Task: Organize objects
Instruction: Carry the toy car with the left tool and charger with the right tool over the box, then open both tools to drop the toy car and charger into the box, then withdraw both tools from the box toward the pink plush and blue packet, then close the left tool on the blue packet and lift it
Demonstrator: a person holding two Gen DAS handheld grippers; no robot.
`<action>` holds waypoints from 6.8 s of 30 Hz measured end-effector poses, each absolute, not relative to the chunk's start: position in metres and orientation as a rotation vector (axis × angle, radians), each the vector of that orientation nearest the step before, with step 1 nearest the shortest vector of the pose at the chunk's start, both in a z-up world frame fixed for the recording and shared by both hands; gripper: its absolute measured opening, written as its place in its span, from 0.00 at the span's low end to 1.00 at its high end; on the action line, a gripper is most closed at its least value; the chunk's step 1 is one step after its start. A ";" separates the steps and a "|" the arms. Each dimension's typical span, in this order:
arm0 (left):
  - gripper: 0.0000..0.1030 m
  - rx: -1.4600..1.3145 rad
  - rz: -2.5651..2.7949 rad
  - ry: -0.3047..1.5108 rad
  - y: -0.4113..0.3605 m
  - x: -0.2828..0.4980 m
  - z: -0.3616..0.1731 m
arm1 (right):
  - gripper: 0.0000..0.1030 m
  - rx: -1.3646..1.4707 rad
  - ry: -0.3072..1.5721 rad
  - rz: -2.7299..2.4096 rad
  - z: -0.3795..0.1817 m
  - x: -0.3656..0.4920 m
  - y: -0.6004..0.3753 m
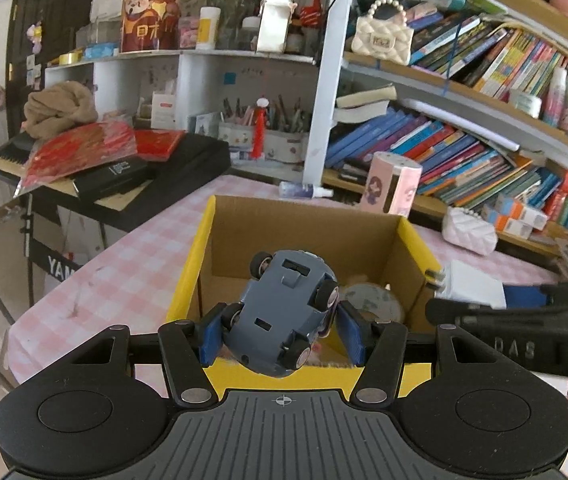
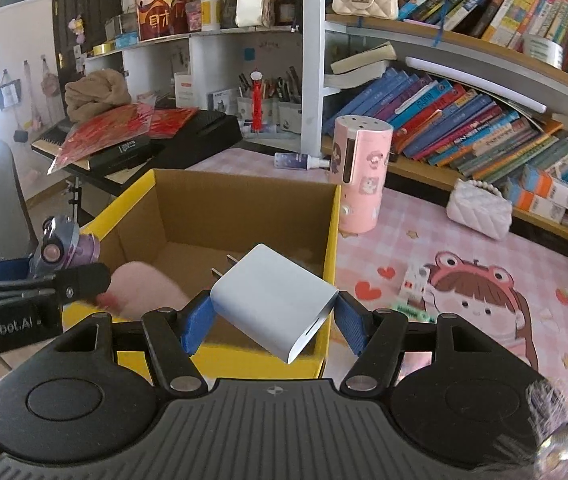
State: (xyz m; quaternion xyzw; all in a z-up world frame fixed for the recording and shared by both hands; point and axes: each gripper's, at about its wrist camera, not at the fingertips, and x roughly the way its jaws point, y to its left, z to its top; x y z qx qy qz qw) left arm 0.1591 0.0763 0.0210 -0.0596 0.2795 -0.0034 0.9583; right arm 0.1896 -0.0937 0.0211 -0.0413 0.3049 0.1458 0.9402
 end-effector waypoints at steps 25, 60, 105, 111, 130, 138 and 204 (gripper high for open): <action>0.55 0.034 0.026 0.699 0.042 0.208 -0.014 | 0.61 -0.380 0.675 0.440 -0.023 0.276 -0.051; 0.83 -0.031 0.060 0.511 0.062 0.144 0.023 | 0.73 -0.199 0.543 0.310 0.025 0.219 -0.081; 0.94 -0.011 0.006 0.676 0.103 0.020 -0.007 | 0.82 -0.203 0.688 0.077 -0.027 0.032 -0.068; 0.94 0.005 -0.020 0.691 0.101 0.013 -0.010 | 0.83 -0.175 0.707 0.047 -0.032 0.022 -0.072; 0.94 0.038 -0.157 0.719 0.074 0.013 -0.018 | 0.83 -0.127 0.741 -0.086 -0.039 -0.003 -0.101; 0.94 0.075 -0.252 0.719 0.047 0.022 -0.019 | 0.83 -0.094 0.752 -0.179 -0.040 -0.011 -0.127; 0.67 0.272 -0.164 0.626 -0.176 0.175 -0.017 | 0.76 0.074 0.639 -0.077 -0.022 0.171 -0.339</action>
